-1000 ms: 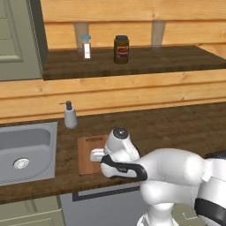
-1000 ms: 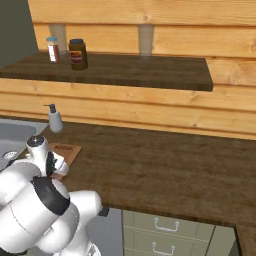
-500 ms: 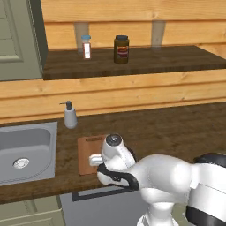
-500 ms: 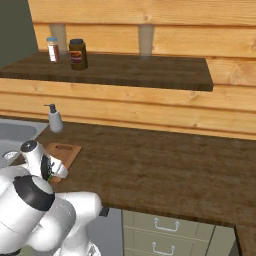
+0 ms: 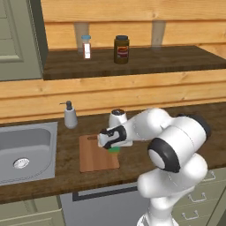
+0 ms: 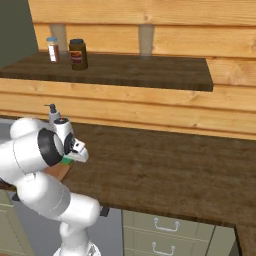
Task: Pick up the sponge from the counter and clean the cutting board by briefly scrubbing or pressing down on the cutting board. Once finished, release the sponge.
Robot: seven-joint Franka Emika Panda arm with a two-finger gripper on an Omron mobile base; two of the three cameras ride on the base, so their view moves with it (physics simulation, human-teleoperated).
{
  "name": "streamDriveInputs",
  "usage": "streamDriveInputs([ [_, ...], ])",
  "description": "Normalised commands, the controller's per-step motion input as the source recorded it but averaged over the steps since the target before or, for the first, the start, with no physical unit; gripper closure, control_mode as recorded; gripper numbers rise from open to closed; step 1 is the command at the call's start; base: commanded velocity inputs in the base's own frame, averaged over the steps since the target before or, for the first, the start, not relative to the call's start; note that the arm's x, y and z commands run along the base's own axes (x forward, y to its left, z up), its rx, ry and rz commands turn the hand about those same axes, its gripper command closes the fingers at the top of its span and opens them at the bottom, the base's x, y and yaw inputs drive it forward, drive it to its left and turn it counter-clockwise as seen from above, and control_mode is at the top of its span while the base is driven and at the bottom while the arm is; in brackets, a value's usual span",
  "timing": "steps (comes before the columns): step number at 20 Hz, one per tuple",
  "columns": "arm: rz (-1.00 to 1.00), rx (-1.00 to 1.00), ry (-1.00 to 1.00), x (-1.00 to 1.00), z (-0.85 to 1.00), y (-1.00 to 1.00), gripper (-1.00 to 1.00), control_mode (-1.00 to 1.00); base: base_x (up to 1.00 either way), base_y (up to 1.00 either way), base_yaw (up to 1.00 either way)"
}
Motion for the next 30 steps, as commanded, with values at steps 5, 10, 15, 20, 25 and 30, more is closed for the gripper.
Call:
streamDriveInputs([
  [5,0.01,-0.06,-0.01,0.05,0.09,-0.66,1.00,-1.00,0.00,0.00,0.00],
  [10,0.03,-0.05,-0.06,-0.08,0.43,-0.74,1.00,-1.00,0.00,0.00,0.00],
  [15,0.00,0.00,-0.01,-0.03,0.43,-0.63,1.00,-1.00,0.00,0.00,0.00],
  [20,0.00,0.00,0.06,0.31,0.00,-0.35,-1.00,-1.00,0.00,0.00,0.00],
  [25,0.00,0.00,0.00,0.10,-0.31,-0.21,-1.00,-1.00,0.00,0.00,0.00],
  [30,0.00,0.01,0.01,0.19,-0.09,-0.15,-1.00,-1.00,0.00,0.00,0.00],
])
